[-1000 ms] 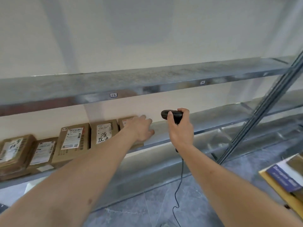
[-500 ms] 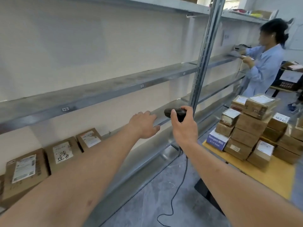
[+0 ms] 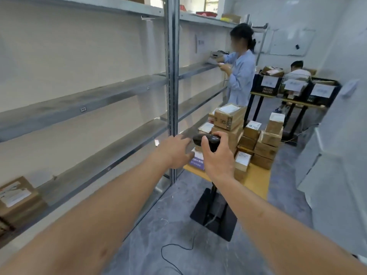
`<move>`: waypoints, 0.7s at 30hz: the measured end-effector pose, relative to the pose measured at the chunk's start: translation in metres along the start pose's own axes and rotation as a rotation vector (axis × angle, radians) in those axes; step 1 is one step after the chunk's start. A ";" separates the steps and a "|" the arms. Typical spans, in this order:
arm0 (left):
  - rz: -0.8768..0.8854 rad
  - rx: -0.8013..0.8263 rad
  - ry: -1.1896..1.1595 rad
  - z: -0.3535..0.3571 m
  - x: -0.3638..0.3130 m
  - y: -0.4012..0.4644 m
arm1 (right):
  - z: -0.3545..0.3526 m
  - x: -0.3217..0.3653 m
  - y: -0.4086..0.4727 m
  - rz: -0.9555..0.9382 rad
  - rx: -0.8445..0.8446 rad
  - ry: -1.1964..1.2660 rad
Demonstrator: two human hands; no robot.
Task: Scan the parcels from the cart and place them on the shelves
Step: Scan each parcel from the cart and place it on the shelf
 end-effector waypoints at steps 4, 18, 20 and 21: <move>0.036 0.051 -0.021 0.031 -0.052 0.035 | -0.035 -0.052 0.020 0.060 -0.024 -0.026; 0.162 0.281 -0.042 0.148 -0.143 0.202 | -0.068 -0.199 0.137 0.320 -0.146 -0.098; 0.191 0.305 -0.054 0.166 -0.149 0.231 | -0.064 -0.219 0.160 0.358 -0.157 -0.126; 0.208 0.320 -0.058 0.175 -0.152 0.245 | -0.062 -0.228 0.172 0.384 -0.162 -0.142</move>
Point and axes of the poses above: each hand's wrist, its own y-axis towards the middle knuckle, its own z-axis out of the palm, x = y × z, the point moved 1 cm from there along y, towards the middle knuckle, and after that the axes turned 12 degrees about -y, right-handed, at the moved point
